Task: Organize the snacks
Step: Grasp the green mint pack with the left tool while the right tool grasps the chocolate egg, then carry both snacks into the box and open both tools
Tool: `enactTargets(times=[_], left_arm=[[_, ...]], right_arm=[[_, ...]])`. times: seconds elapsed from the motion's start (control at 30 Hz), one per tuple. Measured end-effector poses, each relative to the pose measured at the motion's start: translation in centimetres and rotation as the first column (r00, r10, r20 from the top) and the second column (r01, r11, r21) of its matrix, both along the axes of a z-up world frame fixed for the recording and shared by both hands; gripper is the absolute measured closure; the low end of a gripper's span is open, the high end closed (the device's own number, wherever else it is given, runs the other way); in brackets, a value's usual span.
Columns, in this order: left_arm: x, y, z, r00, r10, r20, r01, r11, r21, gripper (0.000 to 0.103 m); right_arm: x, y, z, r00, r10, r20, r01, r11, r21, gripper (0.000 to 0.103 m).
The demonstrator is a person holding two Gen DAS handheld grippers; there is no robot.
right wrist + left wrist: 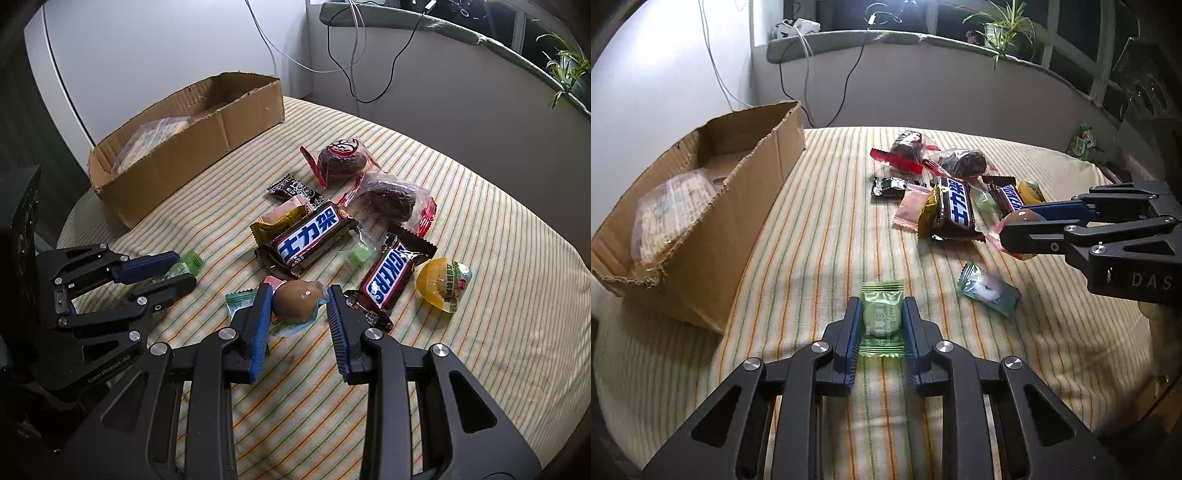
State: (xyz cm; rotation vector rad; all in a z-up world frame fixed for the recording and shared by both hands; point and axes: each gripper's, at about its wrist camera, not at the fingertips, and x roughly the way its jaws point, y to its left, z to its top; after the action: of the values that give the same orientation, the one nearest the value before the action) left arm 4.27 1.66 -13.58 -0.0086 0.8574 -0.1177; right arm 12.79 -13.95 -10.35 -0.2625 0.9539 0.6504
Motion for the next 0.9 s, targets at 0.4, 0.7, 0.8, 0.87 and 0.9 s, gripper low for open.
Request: enactTargets(times=[0.4, 0.7, 0.8, 0.87, 0.9], left_arm=[[0.0, 2.4, 3.4, 0.996, 0.048, 0.073, -0.042, 0.995, -0.086, 0.083], [1.0, 6.3, 6.2, 0.984, 0.114, 0.135, -0.099, 0.989, -0.109, 0.083], [1.5, 7.6, 6.7, 0.979, 0.137, 0.149, -0.122, 0.987, -0.105, 0.083], [1.7, 8.3, 7.0, 0.976, 0.151, 0.158, -0.136, 0.985, -0.102, 0.083], [1.9, 8.7, 7.1, 0.974, 0.160, 0.160, -0.145, 0.984, -0.103, 0.083]], right_arm=[[0.2, 1.0, 2.7, 0.999, 0.014, 0.044, -0.015, 1.000, 0.027, 0.072], [1.6, 4.7, 4.8, 0.995, 0.055, 0.086, -0.059, 0.998, 0.038, 0.072], [2.5, 6.2, 5.2, 0.993, 0.068, 0.092, -0.072, 0.996, 0.042, 0.072], [3.2, 7.4, 5.5, 0.992, 0.077, 0.096, -0.082, 0.996, 0.045, 0.072], [3.4, 7.8, 5.6, 0.992, 0.081, 0.097, -0.086, 0.995, 0.046, 0.072]])
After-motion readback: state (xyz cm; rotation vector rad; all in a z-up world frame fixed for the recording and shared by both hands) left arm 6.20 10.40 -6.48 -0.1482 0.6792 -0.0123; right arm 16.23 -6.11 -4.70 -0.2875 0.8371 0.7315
